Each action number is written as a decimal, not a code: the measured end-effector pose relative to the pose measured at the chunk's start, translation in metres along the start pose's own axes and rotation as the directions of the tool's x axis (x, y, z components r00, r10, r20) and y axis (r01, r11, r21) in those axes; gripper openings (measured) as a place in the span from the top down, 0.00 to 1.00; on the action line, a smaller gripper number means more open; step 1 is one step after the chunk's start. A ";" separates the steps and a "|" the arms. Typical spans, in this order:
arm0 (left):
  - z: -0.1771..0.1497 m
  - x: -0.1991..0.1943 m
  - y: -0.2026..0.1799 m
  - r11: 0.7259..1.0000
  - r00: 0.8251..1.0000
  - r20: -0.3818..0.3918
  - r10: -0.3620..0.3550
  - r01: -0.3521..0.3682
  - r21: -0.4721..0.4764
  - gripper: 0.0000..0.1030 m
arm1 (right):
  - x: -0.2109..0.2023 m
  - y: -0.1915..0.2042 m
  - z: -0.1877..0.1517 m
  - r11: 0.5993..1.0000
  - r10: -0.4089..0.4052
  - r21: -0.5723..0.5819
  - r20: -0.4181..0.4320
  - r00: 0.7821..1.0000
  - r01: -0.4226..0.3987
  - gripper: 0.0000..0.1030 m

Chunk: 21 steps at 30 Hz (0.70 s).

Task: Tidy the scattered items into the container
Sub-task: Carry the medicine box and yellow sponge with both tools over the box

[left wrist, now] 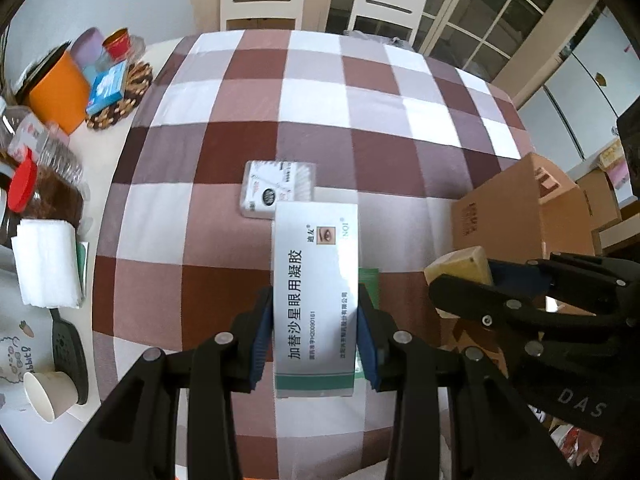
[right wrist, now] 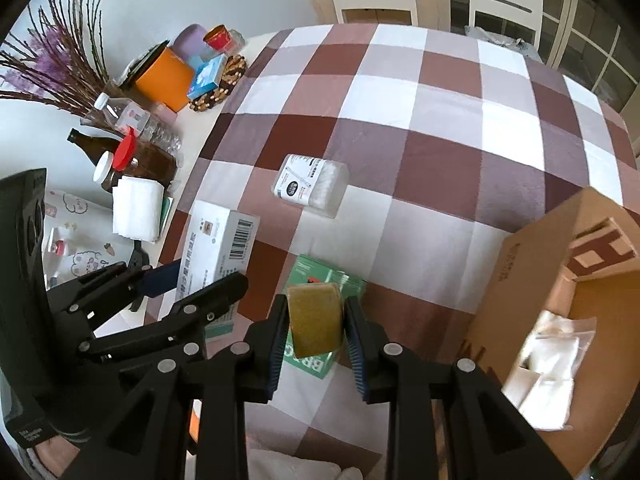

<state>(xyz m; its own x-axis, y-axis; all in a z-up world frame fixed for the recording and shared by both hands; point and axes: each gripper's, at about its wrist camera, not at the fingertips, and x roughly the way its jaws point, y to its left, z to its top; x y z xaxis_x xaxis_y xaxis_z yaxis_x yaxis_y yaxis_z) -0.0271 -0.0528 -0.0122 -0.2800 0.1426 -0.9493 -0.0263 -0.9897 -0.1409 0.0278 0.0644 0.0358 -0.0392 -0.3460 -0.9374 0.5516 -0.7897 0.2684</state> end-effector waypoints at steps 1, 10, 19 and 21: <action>0.001 -0.002 -0.004 1.000 1.000 0.001 -0.002 0.002 0.007 0.63 | -0.005 -0.002 -0.001 1.000 -0.001 0.001 0.005 1.000 0.001 0.72; 0.009 -0.025 -0.053 0.996 0.999 0.019 -0.039 0.037 0.084 0.63 | -0.047 -0.026 -0.014 0.999 0.004 0.047 0.068 0.998 -0.007 0.72; 0.018 -0.034 -0.109 0.980 0.997 0.024 -0.076 0.071 0.186 0.63 | -0.084 -0.062 -0.033 0.992 -0.023 0.125 0.132 0.991 0.007 0.72; 0.020 -0.034 -0.122 0.973 0.996 0.020 -0.088 0.082 0.214 0.63 | -0.089 -0.070 -0.038 0.989 -0.035 0.148 0.139 0.990 0.014 0.72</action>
<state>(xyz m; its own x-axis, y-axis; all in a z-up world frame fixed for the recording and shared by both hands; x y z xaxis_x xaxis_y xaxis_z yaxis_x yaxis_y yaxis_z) -0.0331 0.0631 0.0428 -0.2960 0.2290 -0.9273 -0.2539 -0.9548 -0.1548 0.0241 0.1700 0.0917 -0.1737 -0.3849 -0.9065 0.4220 -0.8608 0.2847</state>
